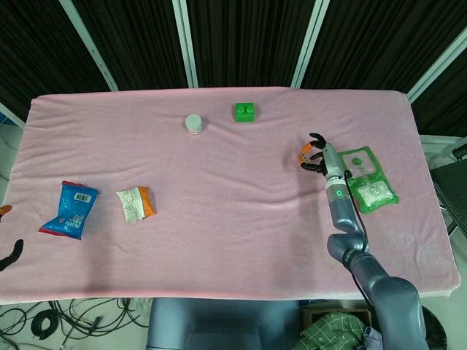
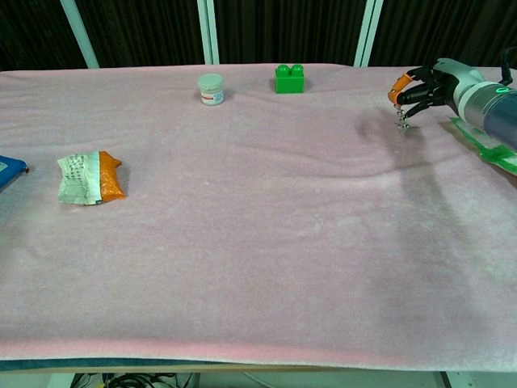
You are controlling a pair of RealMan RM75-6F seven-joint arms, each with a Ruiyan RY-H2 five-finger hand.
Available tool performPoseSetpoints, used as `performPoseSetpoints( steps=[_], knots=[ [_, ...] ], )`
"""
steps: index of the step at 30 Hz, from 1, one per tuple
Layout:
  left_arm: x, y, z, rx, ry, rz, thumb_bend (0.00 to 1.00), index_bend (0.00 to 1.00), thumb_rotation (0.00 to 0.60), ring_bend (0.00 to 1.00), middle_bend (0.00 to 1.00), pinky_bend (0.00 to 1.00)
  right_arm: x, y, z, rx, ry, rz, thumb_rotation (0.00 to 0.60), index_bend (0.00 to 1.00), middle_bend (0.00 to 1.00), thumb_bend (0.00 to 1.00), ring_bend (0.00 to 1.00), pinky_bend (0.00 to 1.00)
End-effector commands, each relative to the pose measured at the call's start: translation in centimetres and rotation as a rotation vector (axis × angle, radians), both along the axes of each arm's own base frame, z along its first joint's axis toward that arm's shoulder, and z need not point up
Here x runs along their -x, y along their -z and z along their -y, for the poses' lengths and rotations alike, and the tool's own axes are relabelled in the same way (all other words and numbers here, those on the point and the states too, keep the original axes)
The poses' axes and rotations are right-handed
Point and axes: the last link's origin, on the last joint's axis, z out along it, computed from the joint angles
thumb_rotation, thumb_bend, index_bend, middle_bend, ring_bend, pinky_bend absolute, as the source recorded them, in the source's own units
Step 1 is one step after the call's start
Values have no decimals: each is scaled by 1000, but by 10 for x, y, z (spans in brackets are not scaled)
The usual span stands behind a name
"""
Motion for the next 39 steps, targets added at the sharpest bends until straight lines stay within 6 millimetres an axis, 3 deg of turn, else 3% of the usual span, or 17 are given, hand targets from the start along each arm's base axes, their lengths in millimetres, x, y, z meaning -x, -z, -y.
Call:
performPoseSetpoints(
  steps=[1,12,20,28,39],
  knots=[
    [0,0,0,6,3,2,298,245,600,0,43,0,-5,-6,-6,12,-67,-12,600,611,112,383,150,373],
    [-3,-2,4,15,29,22,299,245,600,0,43,0,-30,-20,-41,-39,-208,-70,600,611,112,383,150,373],
    [-7,-3,9,31,57,43,298,245,600,0,43,0,-71,-29,-86,-84,-272,-120,600,611,112,373,150,372],
    [-11,-8,16,33,91,66,298,245,600,0,42,0,-108,-15,-127,-140,-244,-190,600,611,112,369,150,373],
    [-10,-16,20,26,112,97,298,245,600,0,42,0,-121,15,-156,-235,-225,-263,600,611,113,362,150,373]
  ],
)
